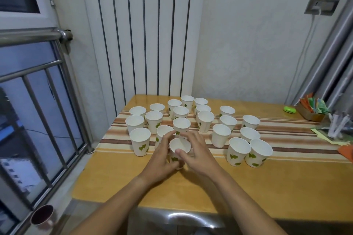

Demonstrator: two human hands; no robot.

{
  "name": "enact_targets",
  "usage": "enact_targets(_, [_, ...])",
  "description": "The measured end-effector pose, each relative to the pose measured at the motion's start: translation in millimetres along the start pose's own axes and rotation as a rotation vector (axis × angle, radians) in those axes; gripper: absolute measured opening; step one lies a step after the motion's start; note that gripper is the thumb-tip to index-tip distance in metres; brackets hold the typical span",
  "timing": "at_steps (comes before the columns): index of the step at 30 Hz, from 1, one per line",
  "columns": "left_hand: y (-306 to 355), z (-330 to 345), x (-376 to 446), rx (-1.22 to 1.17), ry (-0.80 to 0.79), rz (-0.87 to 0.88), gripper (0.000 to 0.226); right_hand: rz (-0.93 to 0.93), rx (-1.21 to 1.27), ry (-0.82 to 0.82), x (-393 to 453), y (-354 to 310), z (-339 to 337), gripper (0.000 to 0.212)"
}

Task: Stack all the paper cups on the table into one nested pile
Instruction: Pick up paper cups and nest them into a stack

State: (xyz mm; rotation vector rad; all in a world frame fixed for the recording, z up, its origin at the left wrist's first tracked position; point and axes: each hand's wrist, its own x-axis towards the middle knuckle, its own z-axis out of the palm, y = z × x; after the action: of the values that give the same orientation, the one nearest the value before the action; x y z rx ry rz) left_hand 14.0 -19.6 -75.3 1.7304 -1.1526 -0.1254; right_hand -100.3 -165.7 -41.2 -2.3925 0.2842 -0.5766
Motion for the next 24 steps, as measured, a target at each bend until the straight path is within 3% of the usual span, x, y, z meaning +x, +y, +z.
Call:
enact_targets(7, [-7.3, -3.0, 1.2, 0.073, -0.004, 0.047, 0.076, -0.009, 0.028, -0.004, 0.1, 0.5, 4.8, 0.053])
enact_targets(12, [-5.5, -10.4, -1.4, 0.072, 0.028, 0.053, 0.068, 0.031, 0.193, 0.172, 4.1, -4.2, 1.9, 0.023])
enact_targets(15, [-5.3, -17.1, -5.8, 0.072, 0.020, 0.057, 0.073, 0.070, 0.176, 0.182, 15.0, -3.2, 3.7, 0.032])
enact_targets(19, [-6.1, -24.4, -8.6, 0.072, 0.022, 0.039, 0.079, 0.073, 0.075, -0.009, 27.7, -0.9, 12.3, 0.053])
enact_targets(24, [-9.3, -29.0, -10.9, 0.080, 0.029, 0.027, 0.079, 0.033, 0.020, 0.037, 38.6, -0.6, 17.5, 0.040])
